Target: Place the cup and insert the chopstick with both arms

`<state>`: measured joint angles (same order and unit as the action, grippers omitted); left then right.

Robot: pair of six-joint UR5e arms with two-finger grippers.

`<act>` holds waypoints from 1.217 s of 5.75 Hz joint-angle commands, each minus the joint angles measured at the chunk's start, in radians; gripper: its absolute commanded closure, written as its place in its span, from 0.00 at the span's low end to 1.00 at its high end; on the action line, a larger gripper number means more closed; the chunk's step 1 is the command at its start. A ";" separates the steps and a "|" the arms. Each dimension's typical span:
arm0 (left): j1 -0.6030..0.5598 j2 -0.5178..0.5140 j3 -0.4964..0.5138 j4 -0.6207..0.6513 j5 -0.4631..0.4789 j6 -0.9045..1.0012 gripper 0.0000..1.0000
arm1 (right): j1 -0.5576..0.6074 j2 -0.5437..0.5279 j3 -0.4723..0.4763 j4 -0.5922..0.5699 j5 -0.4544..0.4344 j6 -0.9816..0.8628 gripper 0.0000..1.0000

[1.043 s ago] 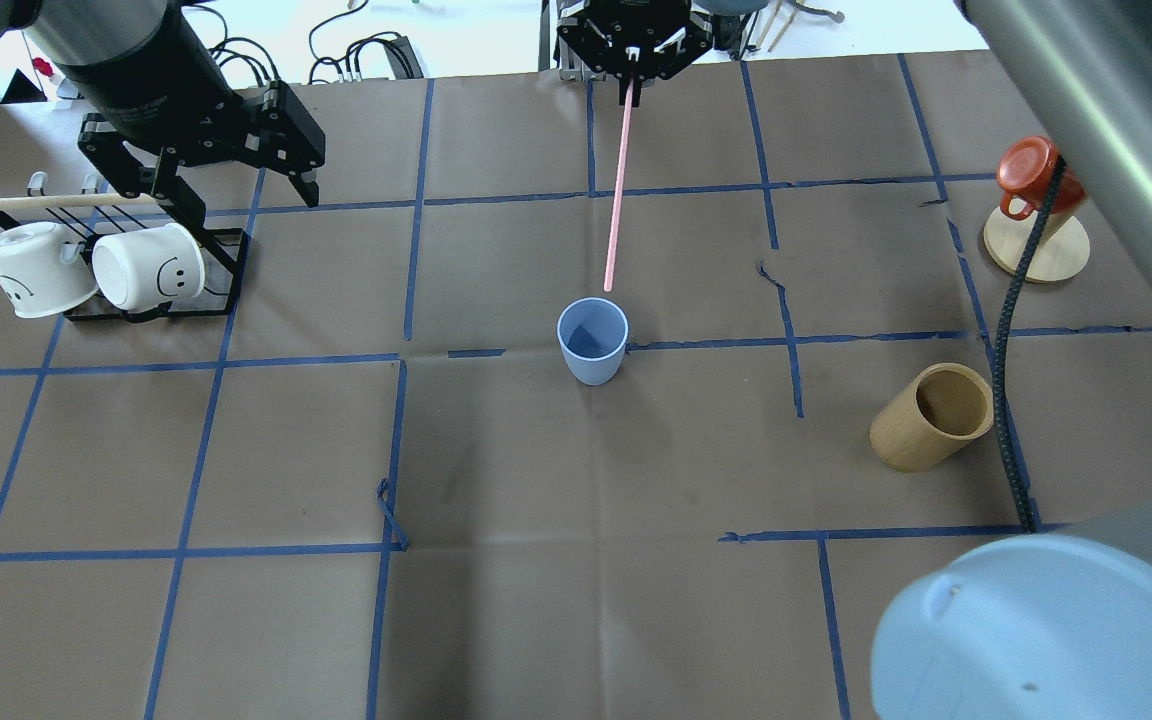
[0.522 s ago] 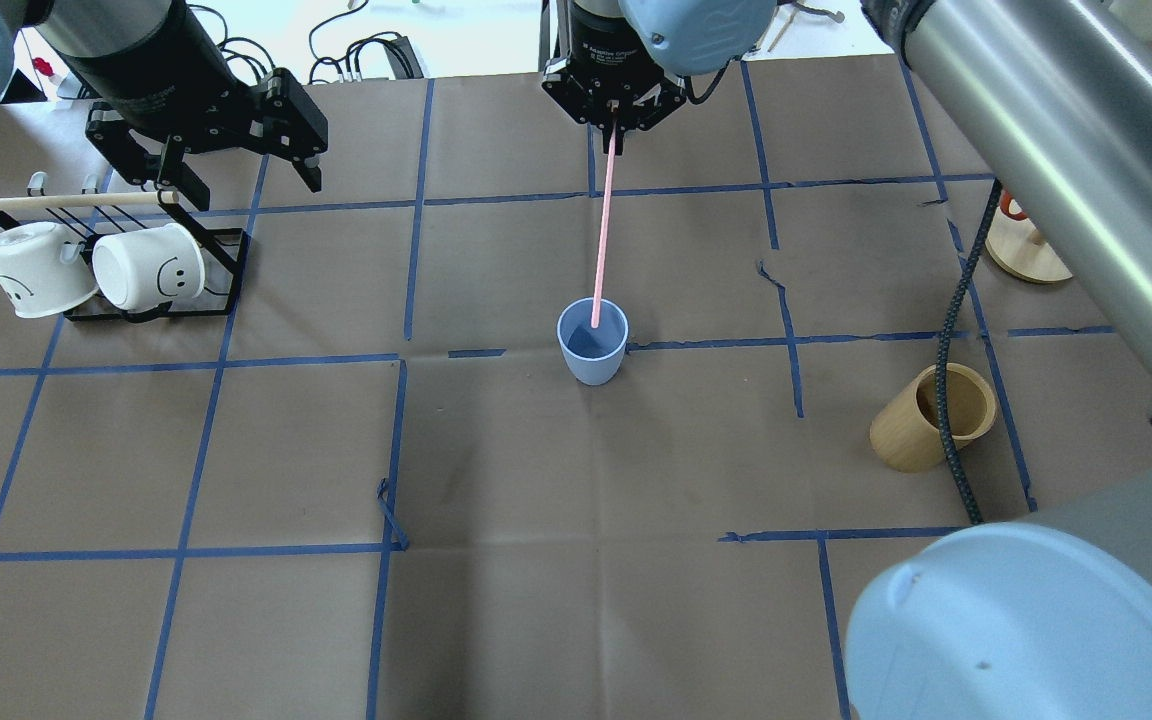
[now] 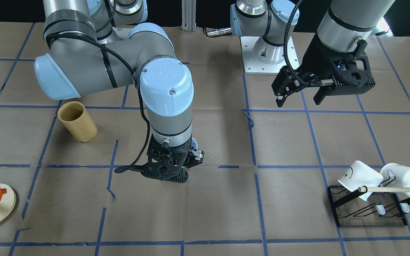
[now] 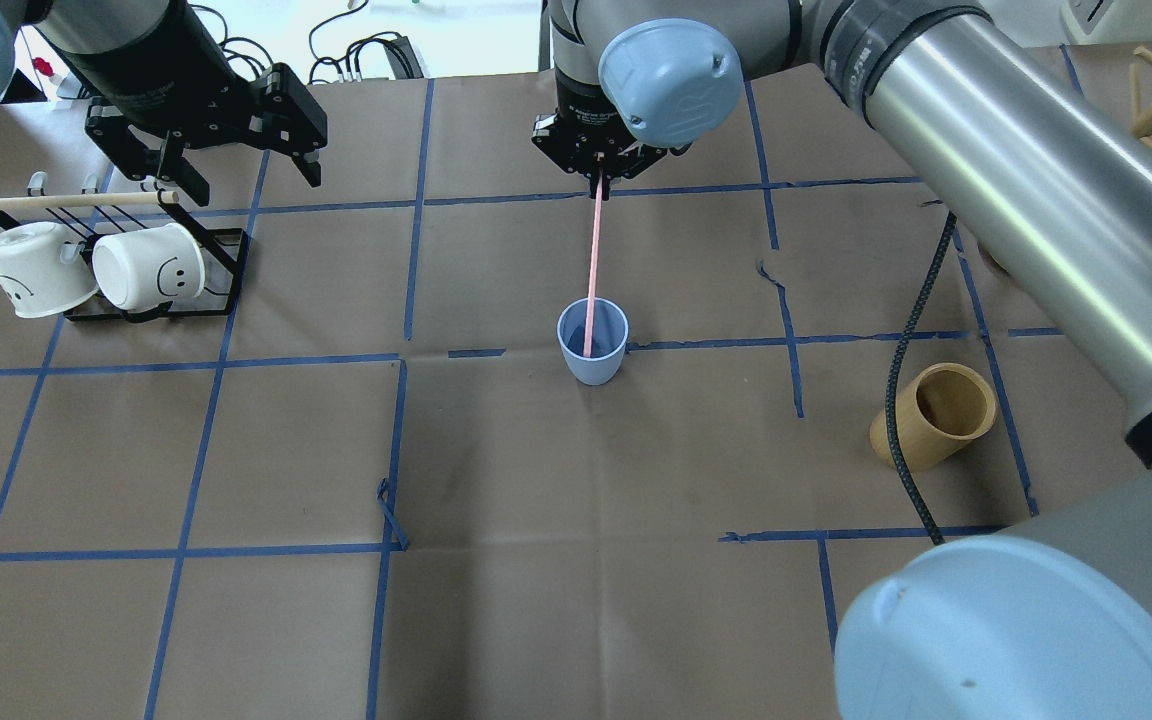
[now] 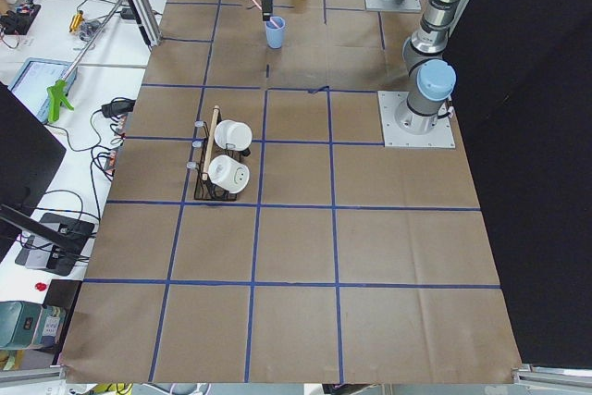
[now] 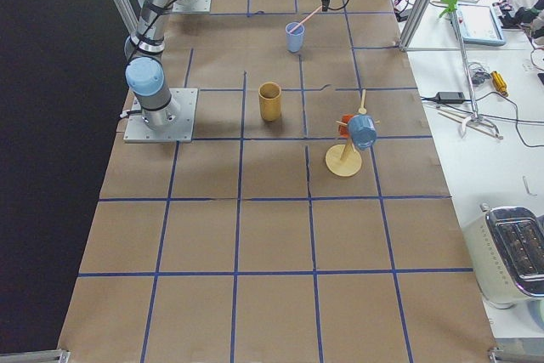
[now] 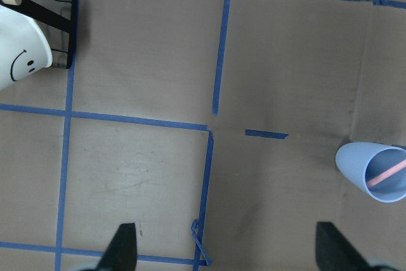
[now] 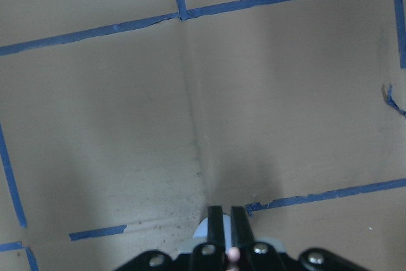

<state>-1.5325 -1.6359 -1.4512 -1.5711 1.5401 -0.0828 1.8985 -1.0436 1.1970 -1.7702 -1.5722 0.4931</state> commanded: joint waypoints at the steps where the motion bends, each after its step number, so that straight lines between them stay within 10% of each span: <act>1: 0.002 0.001 0.000 0.002 0.000 0.002 0.01 | 0.001 0.000 0.010 0.011 -0.003 -0.010 0.01; 5: 0.002 0.011 -0.001 -0.001 0.006 0.002 0.01 | -0.190 -0.249 0.038 0.266 -0.003 -0.285 0.00; 7: 0.003 0.011 -0.001 -0.001 0.005 0.002 0.01 | -0.304 -0.437 0.226 0.290 -0.006 -0.381 0.00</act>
<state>-1.5291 -1.6250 -1.4525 -1.5723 1.5448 -0.0813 1.6427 -1.3977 1.3362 -1.4857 -1.5770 0.1426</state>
